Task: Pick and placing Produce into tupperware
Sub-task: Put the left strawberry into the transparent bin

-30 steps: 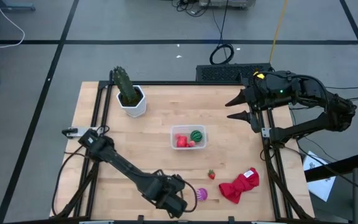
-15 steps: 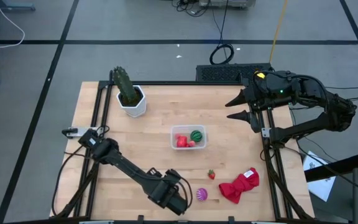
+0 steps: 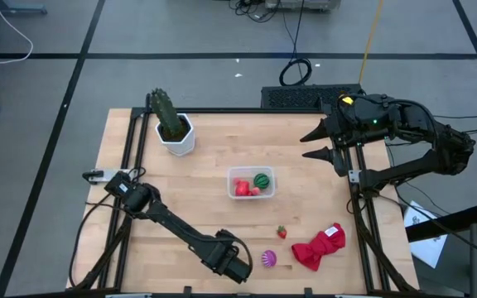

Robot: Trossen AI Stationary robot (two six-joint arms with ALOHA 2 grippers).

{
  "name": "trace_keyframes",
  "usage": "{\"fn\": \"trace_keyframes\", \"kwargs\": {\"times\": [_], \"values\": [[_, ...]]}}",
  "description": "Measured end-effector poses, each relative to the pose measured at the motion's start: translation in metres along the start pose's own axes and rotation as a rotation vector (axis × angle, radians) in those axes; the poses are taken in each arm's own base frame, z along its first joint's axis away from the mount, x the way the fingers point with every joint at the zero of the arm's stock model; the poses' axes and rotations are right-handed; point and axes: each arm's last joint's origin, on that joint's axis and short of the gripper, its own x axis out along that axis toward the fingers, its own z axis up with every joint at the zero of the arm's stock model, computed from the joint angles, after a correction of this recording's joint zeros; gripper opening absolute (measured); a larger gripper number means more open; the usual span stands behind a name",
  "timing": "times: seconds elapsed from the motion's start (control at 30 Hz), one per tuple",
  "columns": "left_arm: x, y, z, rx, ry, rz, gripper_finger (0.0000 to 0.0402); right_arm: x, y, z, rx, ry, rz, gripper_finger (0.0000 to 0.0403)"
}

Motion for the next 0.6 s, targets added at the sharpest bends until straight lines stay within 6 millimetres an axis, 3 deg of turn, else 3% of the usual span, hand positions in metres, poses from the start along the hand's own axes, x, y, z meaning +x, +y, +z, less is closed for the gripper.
{"fn": "trace_keyframes", "kwargs": {"times": [0.6], "values": [[0.023,0.01,0.017,0.034,-0.005,0.065,0.0274,0.0,0.0,0.0,0.021,0.0,0.0,0.0196]]}}
